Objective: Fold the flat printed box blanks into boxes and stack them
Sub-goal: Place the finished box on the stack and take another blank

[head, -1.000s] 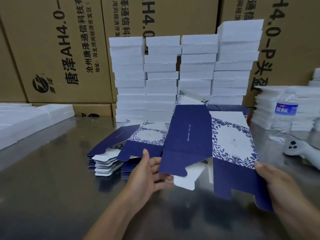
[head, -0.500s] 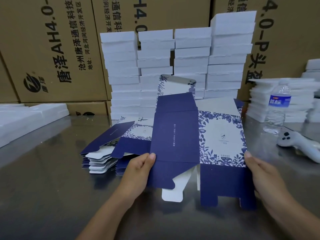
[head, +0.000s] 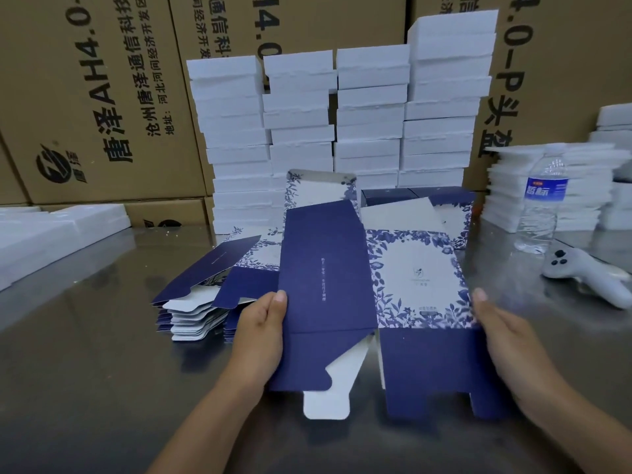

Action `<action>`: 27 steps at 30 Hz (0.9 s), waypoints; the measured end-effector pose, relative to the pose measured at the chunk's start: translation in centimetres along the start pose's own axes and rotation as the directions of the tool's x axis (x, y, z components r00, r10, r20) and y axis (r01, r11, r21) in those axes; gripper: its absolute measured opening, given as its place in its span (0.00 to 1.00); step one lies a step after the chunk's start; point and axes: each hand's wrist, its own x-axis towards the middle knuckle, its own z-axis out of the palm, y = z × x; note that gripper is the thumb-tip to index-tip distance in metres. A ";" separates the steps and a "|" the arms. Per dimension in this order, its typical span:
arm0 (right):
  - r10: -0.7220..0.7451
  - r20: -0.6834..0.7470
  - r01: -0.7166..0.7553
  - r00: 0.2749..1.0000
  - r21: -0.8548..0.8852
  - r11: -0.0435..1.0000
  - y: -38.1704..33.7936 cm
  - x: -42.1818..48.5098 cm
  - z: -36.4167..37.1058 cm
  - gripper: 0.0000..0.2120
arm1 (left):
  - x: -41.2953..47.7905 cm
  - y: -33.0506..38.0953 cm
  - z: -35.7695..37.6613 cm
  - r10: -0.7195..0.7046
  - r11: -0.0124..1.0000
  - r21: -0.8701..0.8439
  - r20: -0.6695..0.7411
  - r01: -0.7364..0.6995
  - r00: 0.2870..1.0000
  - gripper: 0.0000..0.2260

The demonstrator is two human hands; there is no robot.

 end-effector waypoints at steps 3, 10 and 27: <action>-0.020 -0.039 0.018 0.999 -0.051 0.999 -0.1 0.0 -0.2 0.22 | -0.2 0.1 0.1 0.014 1.000 0.013 0.050 -0.015 0.999 0.20; -0.031 -0.092 0.025 0.995 -0.068 0.997 0.2 0.3 -0.9 0.20 | -0.8 0.4 0.9 -0.064 0.994 -0.087 0.082 0.071 0.995 0.19; -0.078 -0.092 0.062 0.993 -0.162 0.985 -0.9 -0.3 -0.7 0.23 | -0.4 -0.3 1.0 0.036 0.999 -0.035 0.058 -0.034 0.998 0.20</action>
